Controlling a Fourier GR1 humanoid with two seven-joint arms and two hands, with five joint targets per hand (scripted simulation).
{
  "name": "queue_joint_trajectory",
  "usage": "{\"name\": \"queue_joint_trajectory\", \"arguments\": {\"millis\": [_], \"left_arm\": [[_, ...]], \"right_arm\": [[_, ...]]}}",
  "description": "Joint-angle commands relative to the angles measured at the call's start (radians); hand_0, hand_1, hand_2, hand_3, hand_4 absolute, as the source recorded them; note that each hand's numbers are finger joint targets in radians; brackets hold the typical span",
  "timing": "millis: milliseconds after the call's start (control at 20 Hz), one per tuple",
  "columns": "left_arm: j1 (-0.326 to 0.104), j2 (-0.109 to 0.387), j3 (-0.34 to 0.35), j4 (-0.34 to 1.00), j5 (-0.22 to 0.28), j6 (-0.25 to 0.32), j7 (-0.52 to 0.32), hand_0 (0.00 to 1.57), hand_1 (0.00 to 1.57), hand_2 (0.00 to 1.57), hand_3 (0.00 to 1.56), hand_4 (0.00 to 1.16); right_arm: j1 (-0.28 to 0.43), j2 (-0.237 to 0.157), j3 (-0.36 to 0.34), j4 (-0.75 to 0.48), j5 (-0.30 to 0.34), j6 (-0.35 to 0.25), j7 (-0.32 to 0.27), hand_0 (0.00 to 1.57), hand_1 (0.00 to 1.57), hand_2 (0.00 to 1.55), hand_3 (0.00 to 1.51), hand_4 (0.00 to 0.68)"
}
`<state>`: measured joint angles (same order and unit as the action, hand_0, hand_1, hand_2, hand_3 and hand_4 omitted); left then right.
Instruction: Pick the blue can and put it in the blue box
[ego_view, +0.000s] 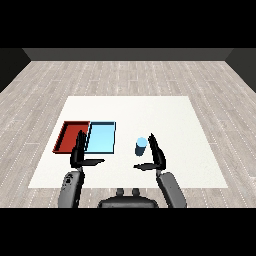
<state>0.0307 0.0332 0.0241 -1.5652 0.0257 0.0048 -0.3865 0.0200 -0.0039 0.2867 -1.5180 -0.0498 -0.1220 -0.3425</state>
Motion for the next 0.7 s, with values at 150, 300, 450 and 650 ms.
{"name": "queue_joint_trajectory", "arguments": {"millis": [150,300,450,650], "left_arm": [[0.002,0.042,0.042,-0.019,0.047,-0.057,0.016,0.0,0.0,0.0,0.0,0.0],[0.033,0.006,0.006,0.013,-0.006,-0.023,-0.047,0.0,0.0,0.0,0.0,0.0],[-0.02,0.02,0.021,0.002,-0.014,0.001,0.017,0.0,0.0,0.0,0.0,0.0],[-0.033,-0.004,-0.004,-0.081,-0.013,0.032,0.111,0.0,0.0,0.0,0.0,0.0]], "right_arm": [[-0.019,0.004,-0.026,0.047,-0.026,-0.005,-0.014,0.0,0.0,0.0,0.0,0.0],[-0.026,0.004,-0.026,0.003,-0.006,-0.016,0.06,0.0,0.0,0.0,0.0,0.0],[-0.065,0.004,-0.031,0.092,-0.04,-0.032,0.028,0.0,0.0,0.0,0.0,0.0],[-0.082,0.0,-0.092,0.121,-0.056,0.013,0.081,0.0,0.0,0.0,0.0,0.0]]}}
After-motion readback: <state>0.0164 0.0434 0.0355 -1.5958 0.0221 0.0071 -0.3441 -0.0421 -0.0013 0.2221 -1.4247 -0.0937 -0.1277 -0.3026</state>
